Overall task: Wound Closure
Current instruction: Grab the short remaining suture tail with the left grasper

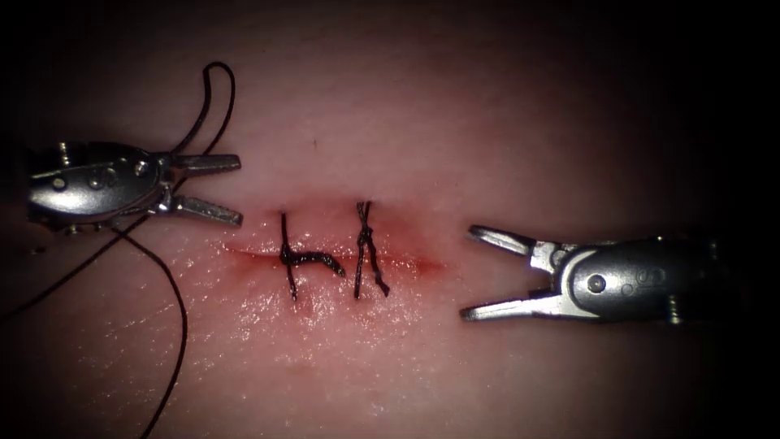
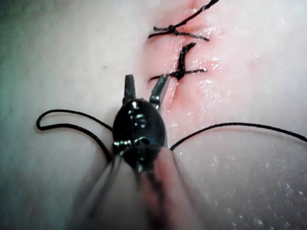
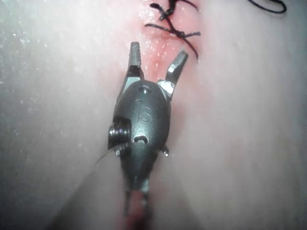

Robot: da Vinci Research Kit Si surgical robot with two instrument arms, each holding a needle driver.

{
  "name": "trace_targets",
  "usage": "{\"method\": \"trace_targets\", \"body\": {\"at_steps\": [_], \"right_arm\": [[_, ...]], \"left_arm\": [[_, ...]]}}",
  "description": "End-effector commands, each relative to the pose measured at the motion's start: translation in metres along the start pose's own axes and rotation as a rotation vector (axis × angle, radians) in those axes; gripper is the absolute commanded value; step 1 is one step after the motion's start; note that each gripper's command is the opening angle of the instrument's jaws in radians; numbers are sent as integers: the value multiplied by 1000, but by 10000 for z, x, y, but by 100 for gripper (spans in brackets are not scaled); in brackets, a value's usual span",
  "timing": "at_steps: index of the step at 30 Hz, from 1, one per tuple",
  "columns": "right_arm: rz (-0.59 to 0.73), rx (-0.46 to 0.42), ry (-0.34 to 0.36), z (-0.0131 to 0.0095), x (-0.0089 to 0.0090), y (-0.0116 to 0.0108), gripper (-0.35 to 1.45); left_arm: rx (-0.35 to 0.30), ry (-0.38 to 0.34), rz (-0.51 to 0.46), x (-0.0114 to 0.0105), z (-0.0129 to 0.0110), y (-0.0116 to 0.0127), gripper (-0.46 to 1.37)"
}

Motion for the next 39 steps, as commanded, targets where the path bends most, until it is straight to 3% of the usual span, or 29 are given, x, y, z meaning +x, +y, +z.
{"method": "trace_targets", "body": {"at_steps": [1,10,13,21,28,39], "right_arm": [[0,2,-1,1,-1,1,109],[-5,8,-10,0,-6,0,110],[-5,12,-11,-2,-6,0,110],[-6,13,-11,-4,-7,0,109],[-7,13,-10,-4,-8,-1,109],[-10,16,-9,-7,-11,0,109]], "left_arm": [[-4,0,20,2,0,2,24],[-26,-24,134,31,22,34,49],[-27,-87,171,36,34,44,47],[-26,-139,215,39,41,50,49],[-11,-147,251,44,54,56,48],[-47,-142,297,54,84,74,44]]}}
